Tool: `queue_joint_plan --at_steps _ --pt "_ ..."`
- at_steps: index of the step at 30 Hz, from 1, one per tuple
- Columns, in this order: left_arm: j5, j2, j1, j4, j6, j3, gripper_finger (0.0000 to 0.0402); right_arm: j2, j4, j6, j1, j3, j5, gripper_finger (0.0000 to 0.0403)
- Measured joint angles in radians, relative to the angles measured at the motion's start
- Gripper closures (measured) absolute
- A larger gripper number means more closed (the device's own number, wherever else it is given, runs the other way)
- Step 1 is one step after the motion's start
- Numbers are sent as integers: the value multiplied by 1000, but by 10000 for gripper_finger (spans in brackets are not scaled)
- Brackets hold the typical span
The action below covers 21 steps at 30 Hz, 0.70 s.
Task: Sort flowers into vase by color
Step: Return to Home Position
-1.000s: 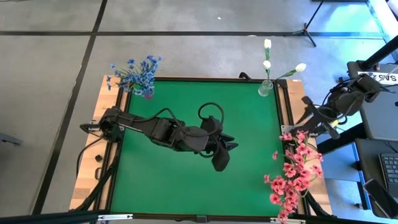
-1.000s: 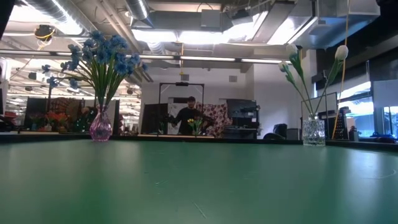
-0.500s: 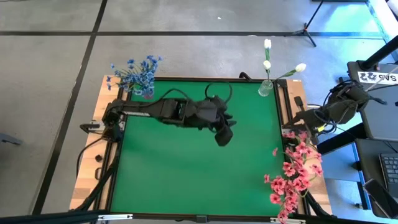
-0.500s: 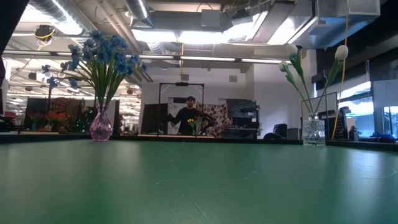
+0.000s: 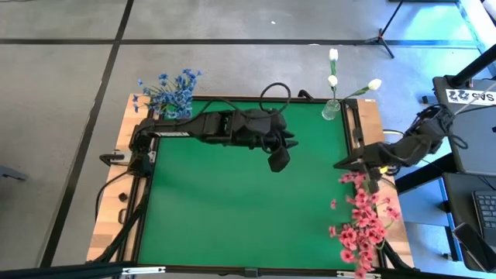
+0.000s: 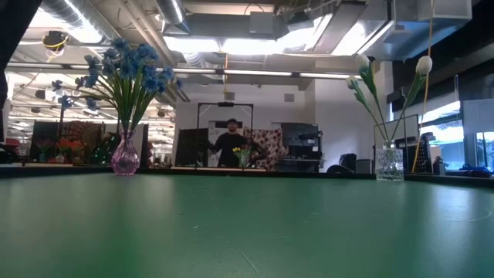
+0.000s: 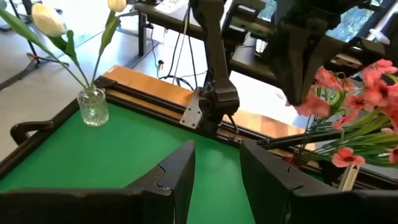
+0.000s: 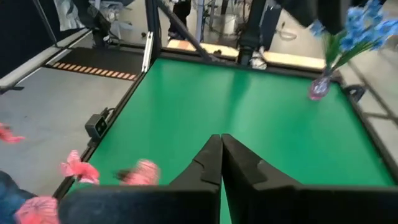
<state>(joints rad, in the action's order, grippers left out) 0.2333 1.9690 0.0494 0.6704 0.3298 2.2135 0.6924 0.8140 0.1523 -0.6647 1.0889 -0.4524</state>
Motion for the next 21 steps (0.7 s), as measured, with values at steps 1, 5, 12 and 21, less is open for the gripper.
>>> queue_joint_plan --at_steps 1,5,12,21 --pt "0 0 3 1 0 0 278 9 -6 -1 27 0 29 398" --pt "0 0 19 3 0 0 278 40 -11 -13 126 25 116 399" --pt "0 0 43 3 8 0 278 30 53 -53 239 90 144 398" --pt "-61 -1 43 -36 -7 0 278 -70 173 -44 323 144 105 398"
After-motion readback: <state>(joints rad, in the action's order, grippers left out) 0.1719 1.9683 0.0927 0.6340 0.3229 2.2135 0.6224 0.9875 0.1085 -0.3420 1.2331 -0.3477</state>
